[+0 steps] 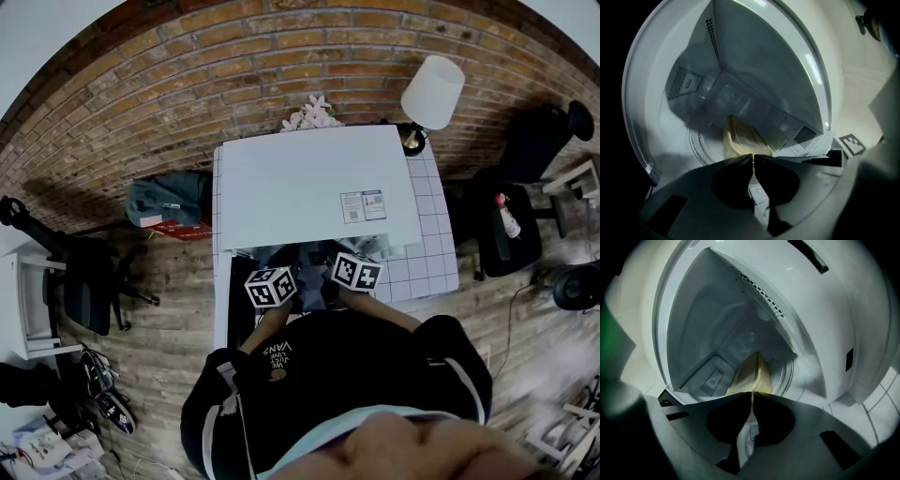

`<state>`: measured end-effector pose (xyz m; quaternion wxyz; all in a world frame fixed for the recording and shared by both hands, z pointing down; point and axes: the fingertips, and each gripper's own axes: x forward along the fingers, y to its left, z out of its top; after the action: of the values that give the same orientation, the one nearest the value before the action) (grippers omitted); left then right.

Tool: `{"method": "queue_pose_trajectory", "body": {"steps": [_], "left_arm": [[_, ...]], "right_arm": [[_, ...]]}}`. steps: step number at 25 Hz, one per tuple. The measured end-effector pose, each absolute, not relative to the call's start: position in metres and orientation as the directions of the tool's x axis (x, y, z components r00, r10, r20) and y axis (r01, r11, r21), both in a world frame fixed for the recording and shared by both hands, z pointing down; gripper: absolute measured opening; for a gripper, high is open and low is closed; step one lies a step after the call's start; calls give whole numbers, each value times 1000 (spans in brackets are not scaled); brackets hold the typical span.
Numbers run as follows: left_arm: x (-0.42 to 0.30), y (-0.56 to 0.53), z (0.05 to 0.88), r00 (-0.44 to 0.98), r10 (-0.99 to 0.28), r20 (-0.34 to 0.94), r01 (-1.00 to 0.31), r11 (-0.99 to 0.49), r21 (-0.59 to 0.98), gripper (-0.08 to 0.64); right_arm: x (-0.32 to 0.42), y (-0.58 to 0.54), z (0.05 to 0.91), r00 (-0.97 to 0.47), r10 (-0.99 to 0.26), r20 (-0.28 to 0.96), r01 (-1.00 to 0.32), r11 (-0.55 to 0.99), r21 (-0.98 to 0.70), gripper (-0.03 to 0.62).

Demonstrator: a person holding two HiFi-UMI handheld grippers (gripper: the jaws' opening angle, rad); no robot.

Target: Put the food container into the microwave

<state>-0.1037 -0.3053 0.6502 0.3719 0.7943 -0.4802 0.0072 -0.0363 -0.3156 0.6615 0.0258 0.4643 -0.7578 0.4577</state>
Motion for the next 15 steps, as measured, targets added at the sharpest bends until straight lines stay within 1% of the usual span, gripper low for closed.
{"method": "queue_pose_trajectory", "body": {"steps": [15], "left_arm": [[-94, -293, 646, 550, -754, 359, -762, -278, 584, 21]], "right_arm": [[-26, -305, 655, -568, -690, 450, -729, 167, -664, 15]]}}
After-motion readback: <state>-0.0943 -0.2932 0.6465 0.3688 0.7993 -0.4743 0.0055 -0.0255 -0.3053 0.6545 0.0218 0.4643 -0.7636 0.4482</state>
